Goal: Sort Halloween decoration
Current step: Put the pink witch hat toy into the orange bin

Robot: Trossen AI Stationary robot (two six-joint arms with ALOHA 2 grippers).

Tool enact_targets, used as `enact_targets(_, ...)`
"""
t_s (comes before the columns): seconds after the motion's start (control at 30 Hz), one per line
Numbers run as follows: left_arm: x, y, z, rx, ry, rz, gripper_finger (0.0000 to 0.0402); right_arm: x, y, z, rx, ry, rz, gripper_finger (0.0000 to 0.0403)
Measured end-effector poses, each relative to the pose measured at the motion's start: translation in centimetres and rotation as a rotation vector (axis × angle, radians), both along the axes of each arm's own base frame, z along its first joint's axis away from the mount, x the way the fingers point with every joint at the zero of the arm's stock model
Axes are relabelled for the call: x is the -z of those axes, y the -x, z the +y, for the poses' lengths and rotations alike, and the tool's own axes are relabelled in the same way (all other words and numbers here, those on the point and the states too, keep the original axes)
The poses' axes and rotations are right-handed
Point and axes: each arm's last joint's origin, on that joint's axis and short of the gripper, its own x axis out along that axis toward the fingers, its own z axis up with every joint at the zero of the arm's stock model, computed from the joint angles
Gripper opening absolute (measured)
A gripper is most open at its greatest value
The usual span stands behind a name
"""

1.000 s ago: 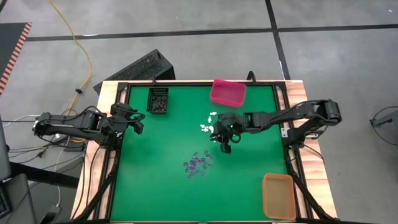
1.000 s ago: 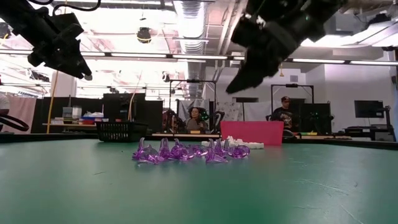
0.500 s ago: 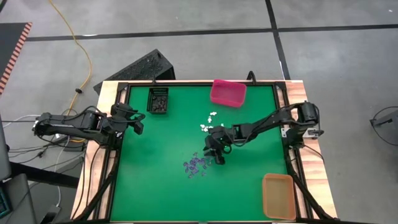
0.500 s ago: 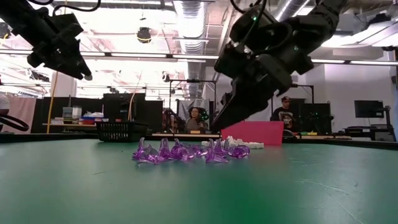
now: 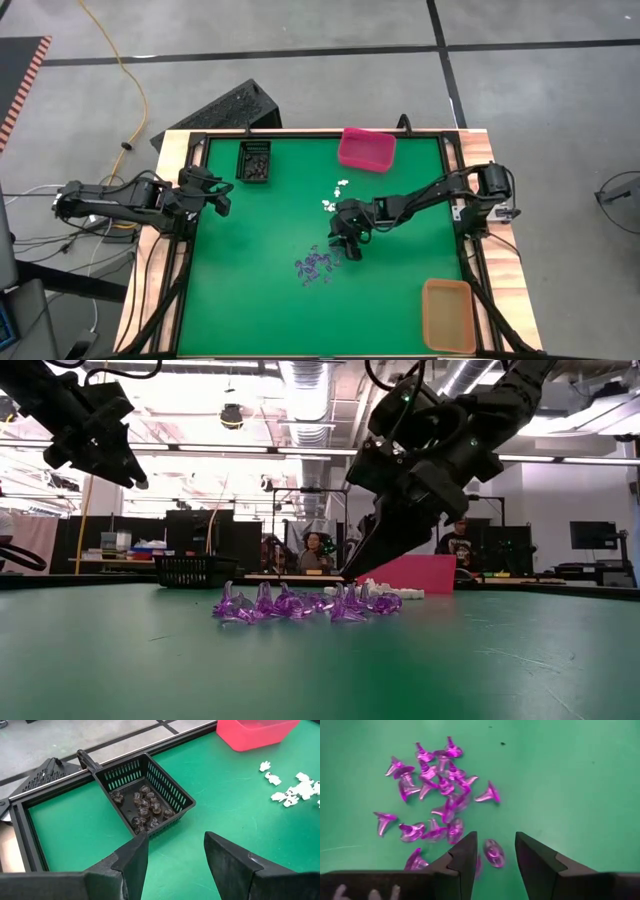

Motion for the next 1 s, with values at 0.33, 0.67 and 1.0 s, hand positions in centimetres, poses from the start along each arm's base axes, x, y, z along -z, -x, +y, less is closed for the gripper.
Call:
enact_targets(0.33, 0.0, 0.0, 0.0, -0.001, 0.0, 0.0, 0.0183, 1.4, -0.6, 0.3, 0.012, -0.015, 0.019, 0.0162)
enact_targets(0.67, 0.0, 0.0, 0.0, -0.002, -0.001, 0.0, 0.0183, 1.3, -0.5, 0.1, 0.026, -0.017, 0.024, 0.0112)
enact_targets(1.0, 0.0, 0.0, 0.0, -0.003, -0.001, -0.001, 0.0183, 1.3, -0.5, 0.1, 0.033, -0.028, 0.025, 0.0023)
